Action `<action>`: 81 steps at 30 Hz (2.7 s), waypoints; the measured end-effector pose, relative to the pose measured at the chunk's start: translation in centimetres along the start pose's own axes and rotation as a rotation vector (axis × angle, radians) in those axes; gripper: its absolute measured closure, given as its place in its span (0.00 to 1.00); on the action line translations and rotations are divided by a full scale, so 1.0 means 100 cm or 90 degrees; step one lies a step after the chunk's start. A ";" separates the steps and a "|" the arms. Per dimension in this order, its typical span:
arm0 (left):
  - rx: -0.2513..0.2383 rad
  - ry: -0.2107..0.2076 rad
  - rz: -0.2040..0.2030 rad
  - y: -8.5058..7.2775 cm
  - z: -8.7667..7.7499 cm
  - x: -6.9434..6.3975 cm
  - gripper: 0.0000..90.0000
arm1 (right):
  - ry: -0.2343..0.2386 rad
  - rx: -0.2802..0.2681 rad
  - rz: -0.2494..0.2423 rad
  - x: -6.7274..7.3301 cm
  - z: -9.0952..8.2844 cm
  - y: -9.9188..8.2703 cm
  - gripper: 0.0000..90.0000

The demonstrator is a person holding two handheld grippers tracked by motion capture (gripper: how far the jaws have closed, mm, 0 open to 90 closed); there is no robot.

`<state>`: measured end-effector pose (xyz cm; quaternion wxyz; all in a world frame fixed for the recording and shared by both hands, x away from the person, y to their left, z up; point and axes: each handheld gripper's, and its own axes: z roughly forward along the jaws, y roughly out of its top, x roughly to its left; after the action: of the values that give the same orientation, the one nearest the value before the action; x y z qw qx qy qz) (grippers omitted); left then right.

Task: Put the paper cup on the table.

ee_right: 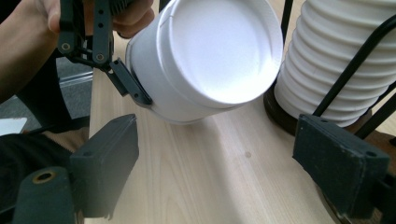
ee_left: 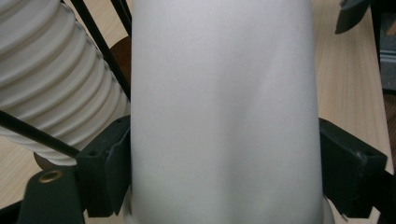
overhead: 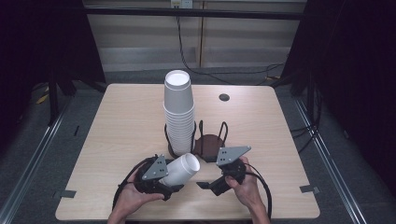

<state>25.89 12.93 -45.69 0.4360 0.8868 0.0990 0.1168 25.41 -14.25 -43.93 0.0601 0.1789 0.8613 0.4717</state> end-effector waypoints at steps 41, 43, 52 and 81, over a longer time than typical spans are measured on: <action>0.181 -0.065 0.100 0.035 0.011 -0.001 0.18 | 0.098 0.193 0.012 -0.016 0.012 0.022 0.15; 0.181 -0.064 0.101 0.035 0.012 -0.002 0.18 | 0.105 0.200 0.010 -0.014 0.015 0.023 0.16; 0.204 -0.080 0.110 0.037 0.014 -0.005 0.18 | 0.128 0.238 0.000 -0.015 0.025 0.026 0.18; 0.185 -0.100 0.115 0.034 0.017 -0.011 0.18 | 0.177 0.275 0.006 -0.014 0.041 0.036 0.23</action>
<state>25.59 9.29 -44.10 0.2973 0.9522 0.0005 0.0706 28.72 -9.69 -43.26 -0.1008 0.1253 0.9413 0.2968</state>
